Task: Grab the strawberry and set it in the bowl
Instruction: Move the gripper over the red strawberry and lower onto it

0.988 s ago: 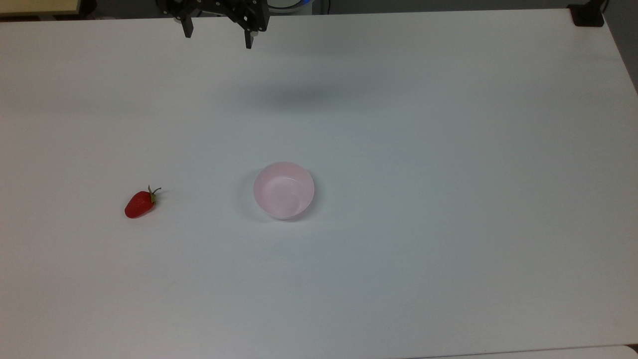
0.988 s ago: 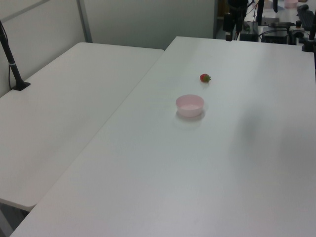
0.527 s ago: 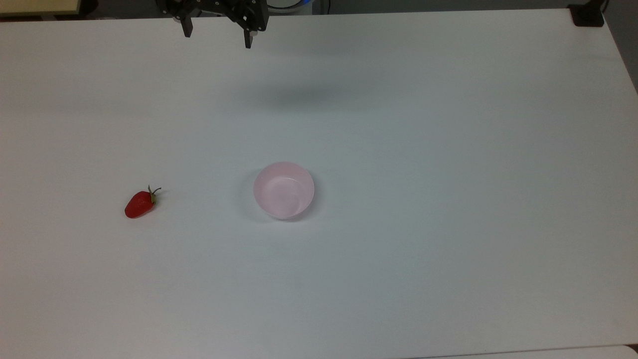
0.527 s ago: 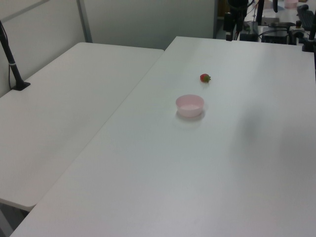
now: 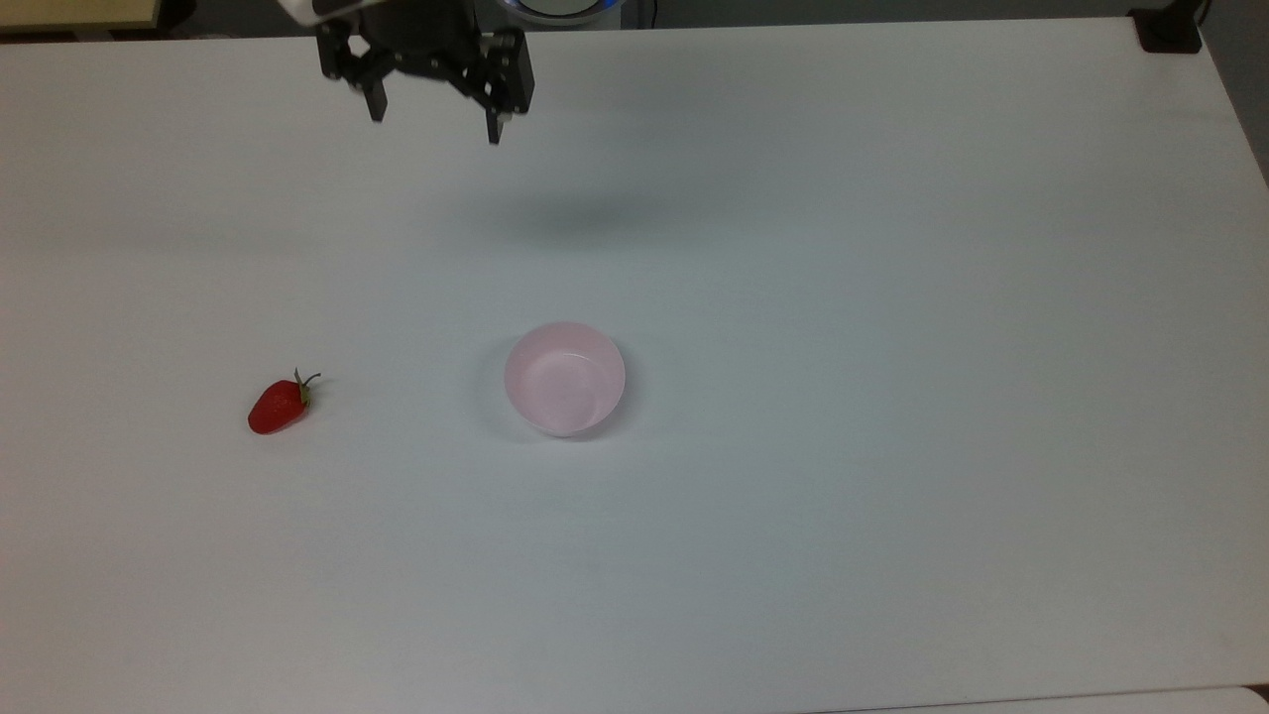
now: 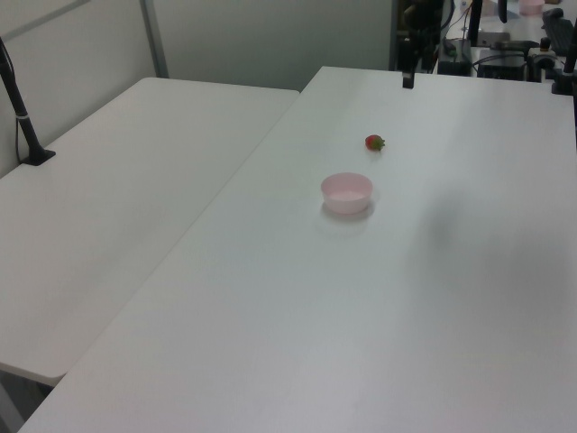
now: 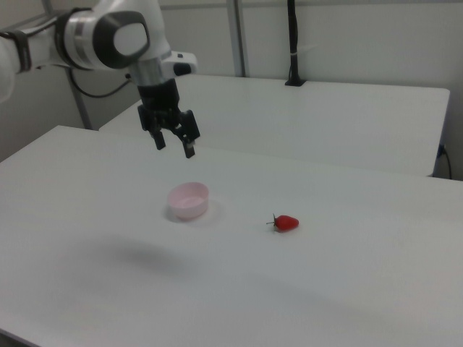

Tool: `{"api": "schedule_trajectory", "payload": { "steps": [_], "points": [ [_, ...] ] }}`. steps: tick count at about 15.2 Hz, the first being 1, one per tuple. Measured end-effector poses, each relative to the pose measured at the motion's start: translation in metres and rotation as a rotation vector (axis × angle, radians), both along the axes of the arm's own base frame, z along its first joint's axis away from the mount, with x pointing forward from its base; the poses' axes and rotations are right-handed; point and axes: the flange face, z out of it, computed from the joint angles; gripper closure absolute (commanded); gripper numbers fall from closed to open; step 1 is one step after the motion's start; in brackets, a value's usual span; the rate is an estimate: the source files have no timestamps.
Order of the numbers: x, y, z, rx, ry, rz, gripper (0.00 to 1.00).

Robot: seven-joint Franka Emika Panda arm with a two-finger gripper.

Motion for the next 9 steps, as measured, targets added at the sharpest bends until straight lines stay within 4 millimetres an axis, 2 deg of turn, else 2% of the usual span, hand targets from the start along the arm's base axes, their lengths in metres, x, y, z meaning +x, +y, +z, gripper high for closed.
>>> {"api": "schedule_trajectory", "payload": {
  "steps": [3, 6, 9],
  "points": [
    [0.017, -0.014, -0.024, -0.003, -0.019, -0.03, 0.0],
    [0.029, -0.044, -0.049, 0.021, -0.017, -0.149, 0.0],
    [0.049, -0.073, -0.083, 0.026, -0.049, -0.283, 0.0]
  ]
}}
